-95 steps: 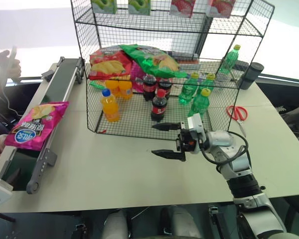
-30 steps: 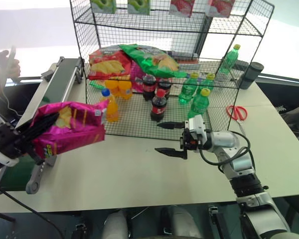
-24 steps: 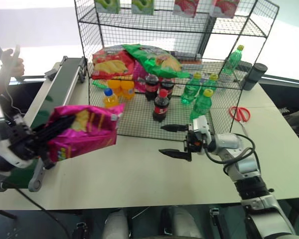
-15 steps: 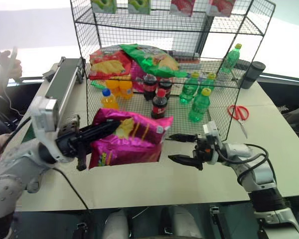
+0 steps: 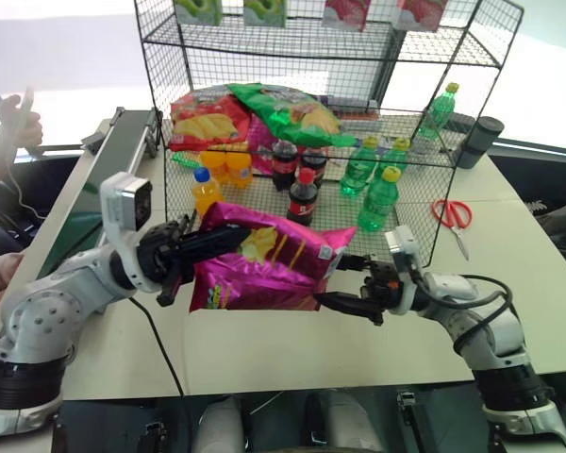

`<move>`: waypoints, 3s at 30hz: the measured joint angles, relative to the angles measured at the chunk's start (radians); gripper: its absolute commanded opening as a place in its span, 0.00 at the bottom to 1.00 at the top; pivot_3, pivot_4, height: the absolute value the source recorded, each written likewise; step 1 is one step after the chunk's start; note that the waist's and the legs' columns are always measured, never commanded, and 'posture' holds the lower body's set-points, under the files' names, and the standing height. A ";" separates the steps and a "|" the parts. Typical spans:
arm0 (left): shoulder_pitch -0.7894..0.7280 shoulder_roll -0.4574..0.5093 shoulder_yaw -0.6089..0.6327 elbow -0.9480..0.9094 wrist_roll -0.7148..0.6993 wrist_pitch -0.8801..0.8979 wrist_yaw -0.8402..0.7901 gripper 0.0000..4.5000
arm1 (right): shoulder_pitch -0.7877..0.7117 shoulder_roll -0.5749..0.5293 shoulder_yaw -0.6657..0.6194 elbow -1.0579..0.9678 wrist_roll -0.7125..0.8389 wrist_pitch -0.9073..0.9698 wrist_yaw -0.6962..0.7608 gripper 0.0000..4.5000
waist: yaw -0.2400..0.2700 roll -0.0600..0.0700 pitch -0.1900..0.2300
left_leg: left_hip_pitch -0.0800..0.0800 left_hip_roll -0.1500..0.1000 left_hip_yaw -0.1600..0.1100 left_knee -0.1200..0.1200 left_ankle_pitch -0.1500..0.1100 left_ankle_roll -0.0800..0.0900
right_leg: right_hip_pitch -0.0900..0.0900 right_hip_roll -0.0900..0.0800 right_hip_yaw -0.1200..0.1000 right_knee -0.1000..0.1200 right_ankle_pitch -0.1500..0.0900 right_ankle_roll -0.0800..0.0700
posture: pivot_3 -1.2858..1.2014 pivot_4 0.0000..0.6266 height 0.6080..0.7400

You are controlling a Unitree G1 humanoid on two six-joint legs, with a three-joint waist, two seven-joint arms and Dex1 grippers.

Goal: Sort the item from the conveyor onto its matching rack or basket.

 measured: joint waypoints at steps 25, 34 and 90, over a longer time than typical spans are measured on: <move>-0.058 -0.100 0.001 0.062 0.160 -0.024 -0.053 0.00 | -0.029 -0.050 0.111 -0.024 -0.050 0.072 0.046 0.14 | -0.001 -0.001 0.000 | 0.000 0.000 0.000 0.000 0.000 0.000 | 0.000 0.000 0.000 0.000 0.000 0.000 | 0.52 0.24 0.90; -0.027 -0.092 0.014 0.060 0.246 -0.076 -0.076 0.62 | -0.028 -0.053 0.106 0.032 -0.117 -0.010 0.035 0.02 | -0.001 -0.001 0.000 | 0.000 0.000 0.000 0.000 0.000 0.000 | 0.000 0.000 0.000 0.000 0.000 0.000 | 0.52 0.24 0.90; 0.070 -0.305 -0.121 0.207 0.959 -0.831 0.082 1.00 | -0.306 -0.138 -0.075 0.130 -1.206 -0.253 -0.855 0.02 | -0.005 0.001 0.001 | -0.001 0.000 0.002 0.000 0.002 -0.002 | -0.001 -0.001 0.000 0.000 0.000 0.001 | 0.52 0.24 0.90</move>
